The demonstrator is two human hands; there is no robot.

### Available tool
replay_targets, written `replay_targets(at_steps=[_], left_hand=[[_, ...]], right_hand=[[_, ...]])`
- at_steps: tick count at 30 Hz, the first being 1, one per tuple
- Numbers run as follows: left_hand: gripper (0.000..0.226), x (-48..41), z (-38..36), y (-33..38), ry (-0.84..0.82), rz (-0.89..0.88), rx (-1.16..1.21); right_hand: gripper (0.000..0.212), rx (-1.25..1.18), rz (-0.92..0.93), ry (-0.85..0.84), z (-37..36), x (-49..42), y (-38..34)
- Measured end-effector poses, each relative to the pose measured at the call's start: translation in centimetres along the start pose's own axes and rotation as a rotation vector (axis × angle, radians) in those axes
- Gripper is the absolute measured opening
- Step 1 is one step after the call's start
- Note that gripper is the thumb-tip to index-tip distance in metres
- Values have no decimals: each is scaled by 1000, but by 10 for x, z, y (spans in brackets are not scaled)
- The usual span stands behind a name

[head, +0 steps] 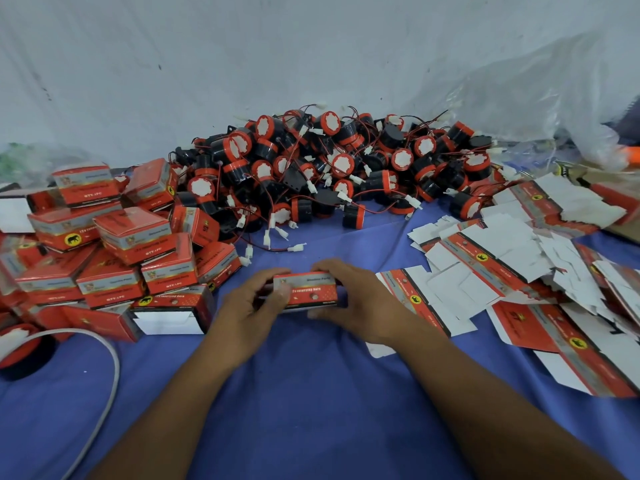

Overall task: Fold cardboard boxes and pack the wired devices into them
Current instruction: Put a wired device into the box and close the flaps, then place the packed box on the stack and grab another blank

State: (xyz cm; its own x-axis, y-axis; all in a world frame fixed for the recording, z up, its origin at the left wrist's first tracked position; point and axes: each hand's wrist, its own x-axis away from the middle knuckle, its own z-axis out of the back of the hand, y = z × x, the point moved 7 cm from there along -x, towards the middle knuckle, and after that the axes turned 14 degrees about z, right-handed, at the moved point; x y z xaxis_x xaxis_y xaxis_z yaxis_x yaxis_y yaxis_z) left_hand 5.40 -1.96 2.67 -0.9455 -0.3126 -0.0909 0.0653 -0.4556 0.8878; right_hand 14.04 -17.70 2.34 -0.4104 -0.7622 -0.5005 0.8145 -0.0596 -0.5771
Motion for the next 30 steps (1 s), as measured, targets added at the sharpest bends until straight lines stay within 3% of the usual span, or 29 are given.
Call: replay_targets(at_steps=[4,10,15,18,22,26,30], left_hand=[[53,1,-8,0,-64,-40,-82],[34,-1,-2,-1,30,-12,-16],[25,-9,13,-19,232,123,41],[7,-9,9,-16,208,79,-93],[16,-7,4,-14,197,27,-160],[21,-9,8,-17,197,70,-140],[24,-8,9,-17,187,70,-122]], right_hand=[[46,-129,-51,60,3,2,2],[51,-224,-134,50,-2,-1,2],[44,-136,-382,361,13,-4,16],[41,-121,-402,461,13,-20,8],[47,-359,-272,467,-8,-80,-22],[72,-618,-12,244,-37,-161,-81],[54,-281,-58,178,-34,-163,-79]])
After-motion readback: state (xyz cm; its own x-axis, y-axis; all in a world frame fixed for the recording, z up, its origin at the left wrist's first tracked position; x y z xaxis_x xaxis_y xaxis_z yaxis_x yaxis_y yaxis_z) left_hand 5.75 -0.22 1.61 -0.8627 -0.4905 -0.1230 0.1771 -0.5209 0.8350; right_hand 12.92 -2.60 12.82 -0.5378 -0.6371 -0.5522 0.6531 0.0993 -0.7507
